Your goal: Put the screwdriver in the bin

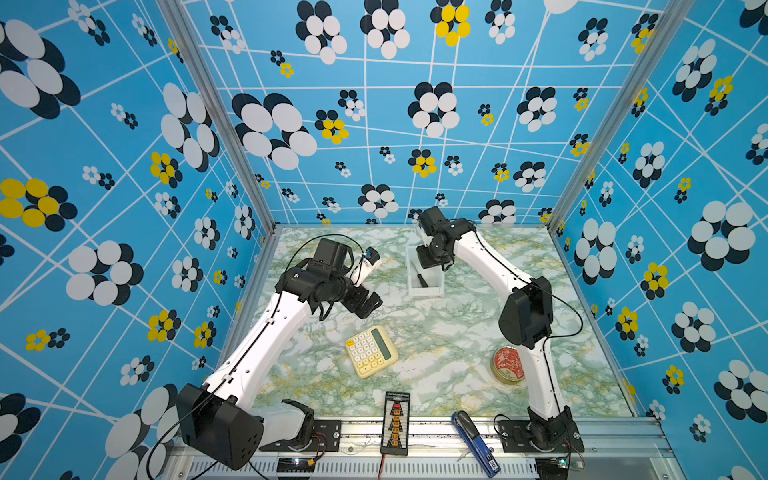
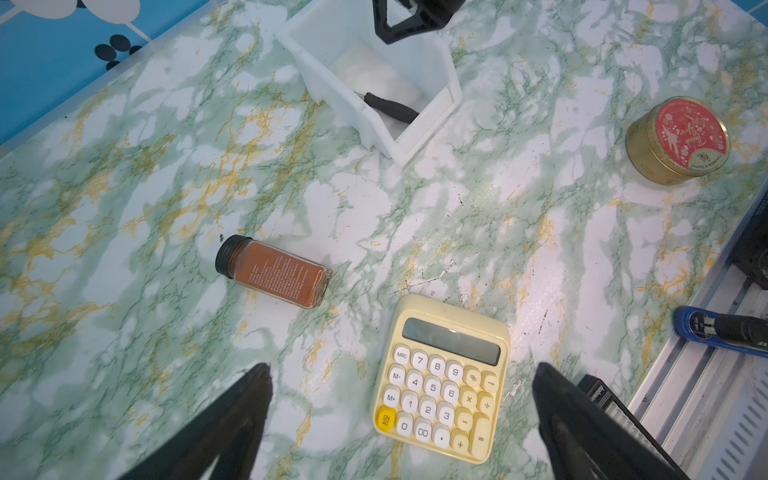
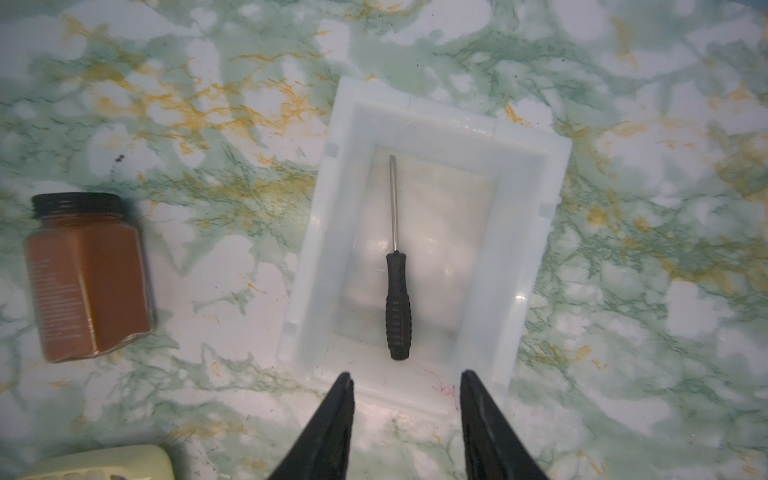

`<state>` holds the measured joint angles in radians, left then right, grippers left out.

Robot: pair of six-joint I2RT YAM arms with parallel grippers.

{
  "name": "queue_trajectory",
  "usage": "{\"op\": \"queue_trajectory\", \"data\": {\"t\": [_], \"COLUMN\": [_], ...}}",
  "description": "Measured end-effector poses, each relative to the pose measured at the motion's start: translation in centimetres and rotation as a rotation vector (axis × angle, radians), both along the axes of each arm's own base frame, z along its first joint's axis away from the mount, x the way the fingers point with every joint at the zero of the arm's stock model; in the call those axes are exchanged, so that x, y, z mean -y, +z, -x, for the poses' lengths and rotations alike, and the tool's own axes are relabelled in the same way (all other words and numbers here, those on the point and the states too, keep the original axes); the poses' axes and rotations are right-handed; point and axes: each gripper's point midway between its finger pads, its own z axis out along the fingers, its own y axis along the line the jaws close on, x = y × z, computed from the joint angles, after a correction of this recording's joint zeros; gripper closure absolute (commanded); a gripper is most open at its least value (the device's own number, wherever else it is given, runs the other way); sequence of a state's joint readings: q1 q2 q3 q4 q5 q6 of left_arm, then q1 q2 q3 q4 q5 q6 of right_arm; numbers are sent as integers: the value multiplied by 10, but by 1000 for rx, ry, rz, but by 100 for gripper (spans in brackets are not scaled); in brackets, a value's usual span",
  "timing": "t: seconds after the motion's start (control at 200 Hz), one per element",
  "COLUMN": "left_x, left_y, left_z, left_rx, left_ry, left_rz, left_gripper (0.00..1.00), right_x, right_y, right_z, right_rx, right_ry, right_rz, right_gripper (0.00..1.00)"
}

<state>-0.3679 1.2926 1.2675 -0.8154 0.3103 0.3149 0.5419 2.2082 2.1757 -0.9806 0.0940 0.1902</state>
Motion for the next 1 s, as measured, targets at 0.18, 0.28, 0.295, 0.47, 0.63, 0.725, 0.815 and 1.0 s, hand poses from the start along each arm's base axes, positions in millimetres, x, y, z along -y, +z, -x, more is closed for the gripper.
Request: {"op": "queue_trajectory", "data": {"t": [0.18,0.28,0.295,0.47,0.63,0.725,0.815,1.0], "left_x": [-5,-7,-7,-20,-56,-83,-108,-150], "left_y": [-2,-2,-2,-11,-28,-34,-38,-44], "left_z": [-7,-12,-13,-30,-55,-70,-83,-102], "left_rx": [15,27,29,24,-44,-78,-106,-101], "left_ry": [30,51,56,141,309,428,544,719], "left_rz": [-25,-33,-34,-67,-59,-18,36,122], "left_gripper": [1,1,1,1,1,1,1,1], "right_x": [12,22,24,53,87,100,106,126], "right_y": [42,55,56,57,41,35,33,30], "right_z": [23,39,42,72,87,90,91,90], "right_rx": [78,121,128,221,293,335,381,460], "right_ry": [-1,-6,-8,-56,-132,-169,-187,-243], "right_rz": [-53,-82,-86,-105,-84,-79,-79,-28], "right_gripper": [53,50,50,42,37,37,28,12]}}
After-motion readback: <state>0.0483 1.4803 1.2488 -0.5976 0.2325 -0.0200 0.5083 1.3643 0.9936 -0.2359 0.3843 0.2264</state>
